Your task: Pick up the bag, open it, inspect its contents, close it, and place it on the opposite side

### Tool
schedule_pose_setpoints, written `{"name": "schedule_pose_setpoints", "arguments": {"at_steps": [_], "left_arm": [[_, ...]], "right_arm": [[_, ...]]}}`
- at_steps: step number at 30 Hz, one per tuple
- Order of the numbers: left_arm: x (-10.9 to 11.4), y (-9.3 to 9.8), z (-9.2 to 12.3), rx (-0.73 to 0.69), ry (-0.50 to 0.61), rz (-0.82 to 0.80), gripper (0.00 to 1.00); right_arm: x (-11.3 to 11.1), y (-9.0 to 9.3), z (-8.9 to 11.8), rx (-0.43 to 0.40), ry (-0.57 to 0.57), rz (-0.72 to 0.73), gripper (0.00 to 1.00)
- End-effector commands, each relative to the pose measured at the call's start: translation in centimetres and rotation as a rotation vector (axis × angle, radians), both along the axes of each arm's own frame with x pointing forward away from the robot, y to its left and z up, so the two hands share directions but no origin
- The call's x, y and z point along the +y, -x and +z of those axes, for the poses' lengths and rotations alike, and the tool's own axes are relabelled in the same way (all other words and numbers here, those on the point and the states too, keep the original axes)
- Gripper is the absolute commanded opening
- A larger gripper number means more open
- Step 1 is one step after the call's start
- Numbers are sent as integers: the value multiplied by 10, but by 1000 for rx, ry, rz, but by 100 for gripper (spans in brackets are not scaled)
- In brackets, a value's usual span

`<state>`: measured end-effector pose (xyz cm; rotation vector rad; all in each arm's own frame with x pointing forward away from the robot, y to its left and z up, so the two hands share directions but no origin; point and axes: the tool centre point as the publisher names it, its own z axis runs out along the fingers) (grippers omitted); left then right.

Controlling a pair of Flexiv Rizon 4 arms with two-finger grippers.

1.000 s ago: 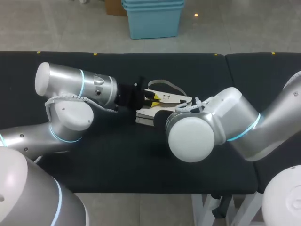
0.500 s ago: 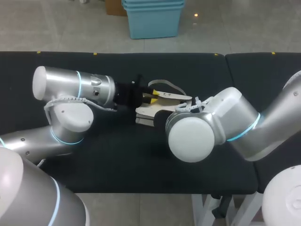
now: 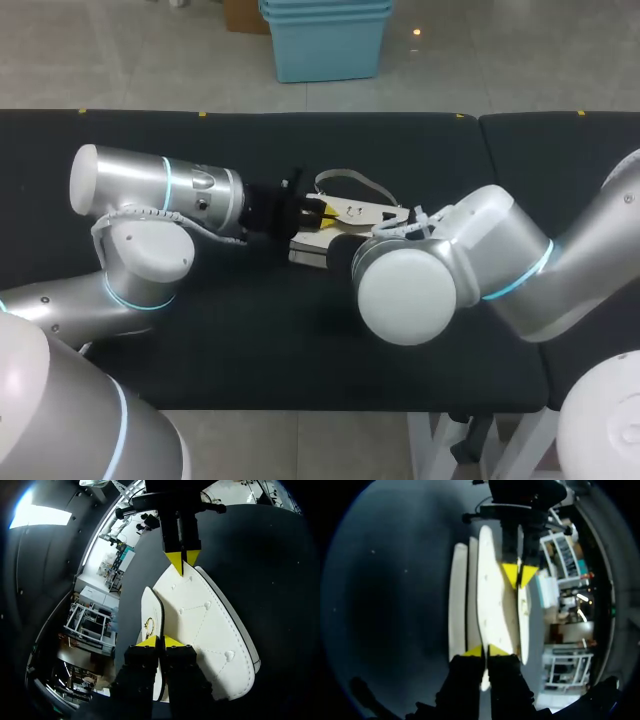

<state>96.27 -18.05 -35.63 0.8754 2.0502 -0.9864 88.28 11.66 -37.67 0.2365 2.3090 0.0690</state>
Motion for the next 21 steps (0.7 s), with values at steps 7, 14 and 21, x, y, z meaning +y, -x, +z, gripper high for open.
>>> {"name": "schedule_pose_setpoints", "arguments": {"at_steps": [7, 14, 21], "left_arm": [[-8, -1, -7, 28, 12, -8, 0], [0, 0, -14, -17, 4, 12, 0], [14, -5, -15, -37, 15, 55, 0]], "right_arm": [[1, 0, -3, -4, -1, 0, 0], [1, 0, -3, -4, -1, 0, 0], [1, 0, -3, -4, -1, 0, 0]]}}
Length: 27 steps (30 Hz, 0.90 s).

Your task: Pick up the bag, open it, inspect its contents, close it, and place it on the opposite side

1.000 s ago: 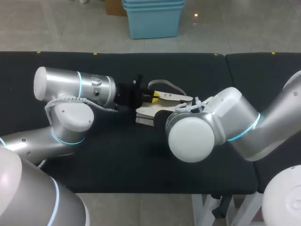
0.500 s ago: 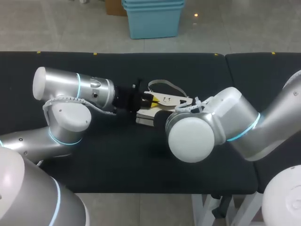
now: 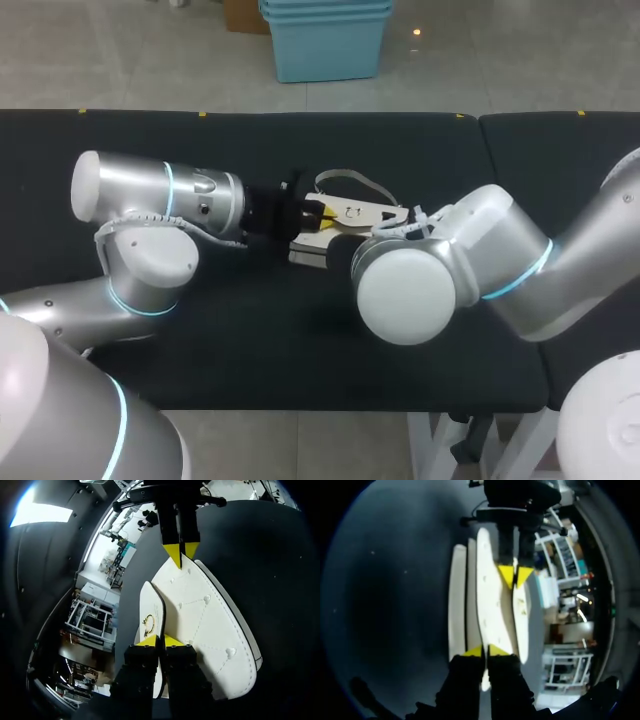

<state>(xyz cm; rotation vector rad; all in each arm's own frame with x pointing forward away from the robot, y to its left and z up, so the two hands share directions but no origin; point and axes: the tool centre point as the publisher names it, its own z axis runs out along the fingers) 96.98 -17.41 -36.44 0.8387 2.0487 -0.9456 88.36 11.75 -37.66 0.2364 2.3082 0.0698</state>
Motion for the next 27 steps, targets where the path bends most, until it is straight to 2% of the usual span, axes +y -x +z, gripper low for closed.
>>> {"name": "schedule_pose_setpoints", "arguments": {"at_steps": [1, 13, 19, 24, 27], "left_arm": [[8, 1, -7, -18, 22, 13, 0], [-8, 2, 0, -46, 2, -66, 0], [-16, -6, -4, -32, 4, -40, 0], [-17, -11, -5, -34, 15, -21, 0], [-11, -6, -1, -42, 11, -54, 0]], "right_arm": [[0, 1, -3, -3, 0, 0, 0], [0, 1, -3, -3, 0, 0, 0], [0, 1, -3, -3, 0, 0, 0], [0, 1, -3, -3, 0, 0, 0], [0, 1, -3, -3, 0, 0, 0]]}}
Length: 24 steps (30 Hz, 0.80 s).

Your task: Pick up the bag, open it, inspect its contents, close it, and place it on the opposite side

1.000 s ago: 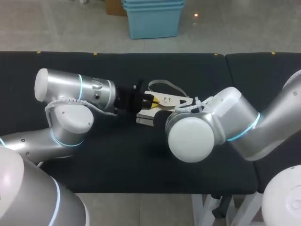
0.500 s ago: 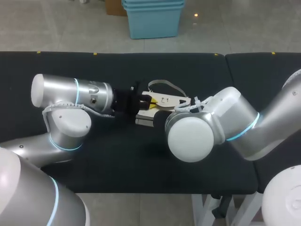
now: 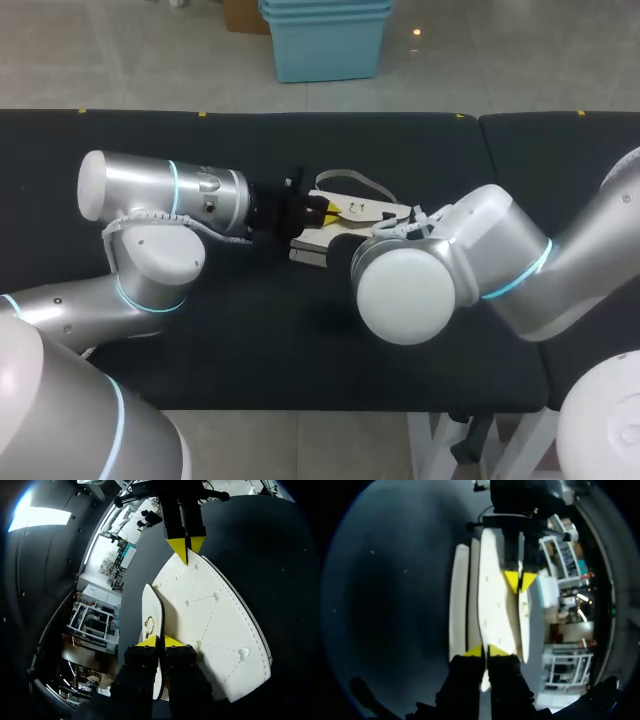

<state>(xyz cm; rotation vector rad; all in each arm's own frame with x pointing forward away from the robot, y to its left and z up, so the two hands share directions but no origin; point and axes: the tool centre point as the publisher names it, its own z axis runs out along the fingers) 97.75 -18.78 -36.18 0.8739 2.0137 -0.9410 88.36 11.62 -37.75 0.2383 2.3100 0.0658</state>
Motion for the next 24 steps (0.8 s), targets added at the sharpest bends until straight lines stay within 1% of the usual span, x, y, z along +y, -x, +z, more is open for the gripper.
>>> {"name": "schedule_pose_setpoints", "arguments": {"at_steps": [1, 4, 6, 9, 13, 16, 19, 20, 21, 24], "left_arm": [[6, 4, -3, -13, 4, -39, 0], [13, 8, 0, -18, 0, -45, 0], [15, 9, 0, -27, -16, -40, 0], [18, 7, 0, -22, -12, -21, 0], [15, 3, 10, -29, 38, -4, 0], [11, 2, 16, -44, 52, -13, 0], [8, 1, 18, -47, 49, -20, 0], [7, 1, 18, -46, 48, -22, 17], [6, 0, 17, -43, 44, -23, 29], [5, -2, 11, -33, 32, -21, 26]], "right_arm": [[1, 1, -2, -6, -3, 2, 0], [1, 1, -2, -6, -3, 2, 0], [1, 1, -2, -6, -3, 2, 0], [1, 1, -2, -6, -3, 2, 0], [1, 1, -2, -6, -3, 2, 0], [1, 1, -2, -6, -3, 2, 0], [1, 1, -2, -6, -3, 2, 0], [1, 1, -2, -6, -3, 2, 0], [1, 1, -2, -6, -3, 2, 0], [1, 1, -2, -6, -3, 2, 0]]}}
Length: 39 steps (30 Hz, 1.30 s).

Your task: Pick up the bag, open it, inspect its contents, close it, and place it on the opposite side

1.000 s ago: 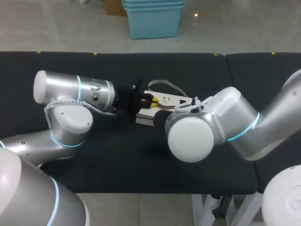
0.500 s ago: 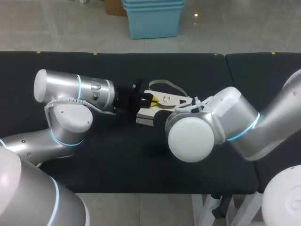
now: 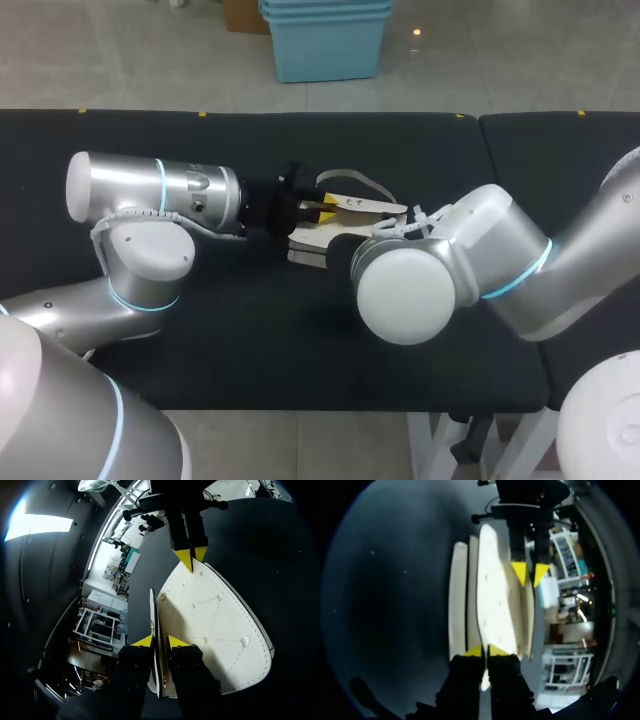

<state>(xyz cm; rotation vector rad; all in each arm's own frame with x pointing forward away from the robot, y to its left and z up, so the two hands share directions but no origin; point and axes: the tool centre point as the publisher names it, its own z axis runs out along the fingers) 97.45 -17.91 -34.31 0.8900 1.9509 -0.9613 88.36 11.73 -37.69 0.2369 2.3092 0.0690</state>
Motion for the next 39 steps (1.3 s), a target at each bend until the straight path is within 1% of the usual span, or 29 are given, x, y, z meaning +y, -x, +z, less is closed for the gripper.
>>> {"name": "schedule_pose_setpoints", "arguments": {"at_steps": [1, 2, 8, 14, 21, 24, 27, 28, 29, 30, 31, 32, 34, 35, 36, 39], "left_arm": [[-5, -6, -11, 14, -11, 2, 11], [-5, -6, -13, 17, -20, 5, 0], [-3, -1, -23, 41, -39, -17, 0], [-4, 1, -27, 51, -66, -13, 0], [10, -8, -25, 48, -52, 58, 0], [7, -7, -25, 53, -32, 52, 0], [-3, -1, -23, 43, -32, 21, 0], [-4, 1, -21, 40, -32, 19, 22], [-5, 2, -19, 32, -30, 15, 47], [-4, 3, -16, 26, -25, 13, 75], [-3, 4, -13, 17, -20, 15, 85], [-2, 5, -9, 11, -11, 12, 90], [0, 5, -3, -1, -3, 18, 93], [1, 5, 0, -7, -2, 20, 92], [2, 5, 3, -11, 0, 21, 88], [3, 5, 11, -21, 8, 25, 88]], "right_arm": [[0, 1, -3, -4, -1, 0, 0], [0, 1, -3, -4, -1, 0, 0], [0, 1, -3, -4, -1, 0, 0], [0, 1, -3, -4, -1, 0, 0], [0, 1, -3, -4, -1, 0, 0], [0, 1, -3, -4, -1, 0, 0], [0, 1, -3, -4, -1, 0, 0], [0, 1, -3, -4, -1, 0, 0], [0, 1, -3, -4, -1, 0, 0], [0, 1, -3, -4, -1, 0, 0], [0, 1, -3, -4, -1, 0, 0], [0, 1, -3, -4, -1, 0, 0], [0, 1, -3, -4, -1, 0, 0], [0, 1, -3, -4, -1, 0, 0], [0, 1, -3, -4, -1, 0, 0], [0, 1, -3, -4, -1, 0, 0]]}}
